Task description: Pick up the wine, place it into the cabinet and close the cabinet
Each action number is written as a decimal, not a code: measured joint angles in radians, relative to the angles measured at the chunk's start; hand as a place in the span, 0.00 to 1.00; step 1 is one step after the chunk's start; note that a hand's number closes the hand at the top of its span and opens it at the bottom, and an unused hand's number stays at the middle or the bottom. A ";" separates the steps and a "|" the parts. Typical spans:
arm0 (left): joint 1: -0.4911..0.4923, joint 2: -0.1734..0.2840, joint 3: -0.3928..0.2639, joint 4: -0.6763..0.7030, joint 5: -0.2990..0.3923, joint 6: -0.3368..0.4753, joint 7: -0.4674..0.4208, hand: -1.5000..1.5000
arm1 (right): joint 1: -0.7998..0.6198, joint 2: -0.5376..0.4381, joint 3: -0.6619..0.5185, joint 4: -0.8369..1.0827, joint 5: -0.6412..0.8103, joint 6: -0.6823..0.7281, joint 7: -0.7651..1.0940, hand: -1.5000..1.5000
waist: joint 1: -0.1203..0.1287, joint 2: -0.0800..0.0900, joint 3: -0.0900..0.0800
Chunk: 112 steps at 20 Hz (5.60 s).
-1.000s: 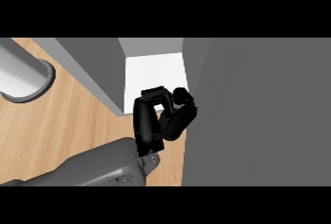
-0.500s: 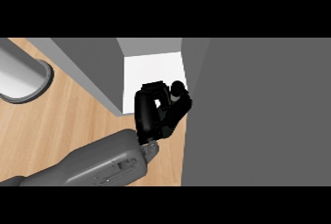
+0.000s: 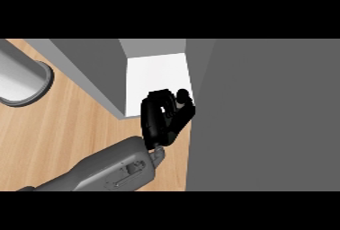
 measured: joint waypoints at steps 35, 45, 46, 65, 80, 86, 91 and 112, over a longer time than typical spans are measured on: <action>-0.067 -0.123 0.532 0.468 0.360 -0.572 -0.785 1.00 | 0.020 0.002 -0.020 0.028 -0.030 0.026 -0.016 0.00 | 0.003 -0.004 0.004; -0.184 -0.138 0.692 0.781 0.399 -0.691 -1.016 0.00 | 0.011 -0.002 -0.023 0.029 -0.024 0.029 -0.016 0.00 | 0.002 -0.008 0.007; -0.189 -0.133 0.703 0.809 0.402 -0.706 -1.032 0.00 | 0.012 -0.001 -0.024 0.027 -0.025 0.028 -0.016 0.00 | 0.002 -0.007 0.007; -0.311 -0.165 0.819 1.109 0.421 -0.759 -1.199 0.00 | 0.031 0.005 -0.025 0.023 -0.026 0.044 -0.025 0.00 | 0.002 -0.008 0.007; -0.341 -0.217 0.881 1.148 0.447 -0.838 -1.348 0.00 | 0.038 0.022 0.001 0.005 -0.013 0.036 -0.013 0.00 | 0.024 -0.018 0.007; -0.326 -0.230 0.891 1.112 0.487 -0.877 -1.404 0.00 | 0.047 0.032 0.019 -0.008 0.000 0.030 -0.005 0.00 | 0.026 -0.029 0.008; -0.255 -0.233 0.835 1.027 0.553 -0.917 -1.462 0.00 | 0.038 0.025 -0.003 0.016 -0.003 0.034 -0.010 0.00 | 0.037 -0.040 0.008; 0.273 -0.207 0.288 0.175 0.740 -0.660 -1.374 0.00 | 0.071 0.013 -0.073 -0.015 0.008 -0.010 0.029 0.00 | 0.123 -0.061 0.010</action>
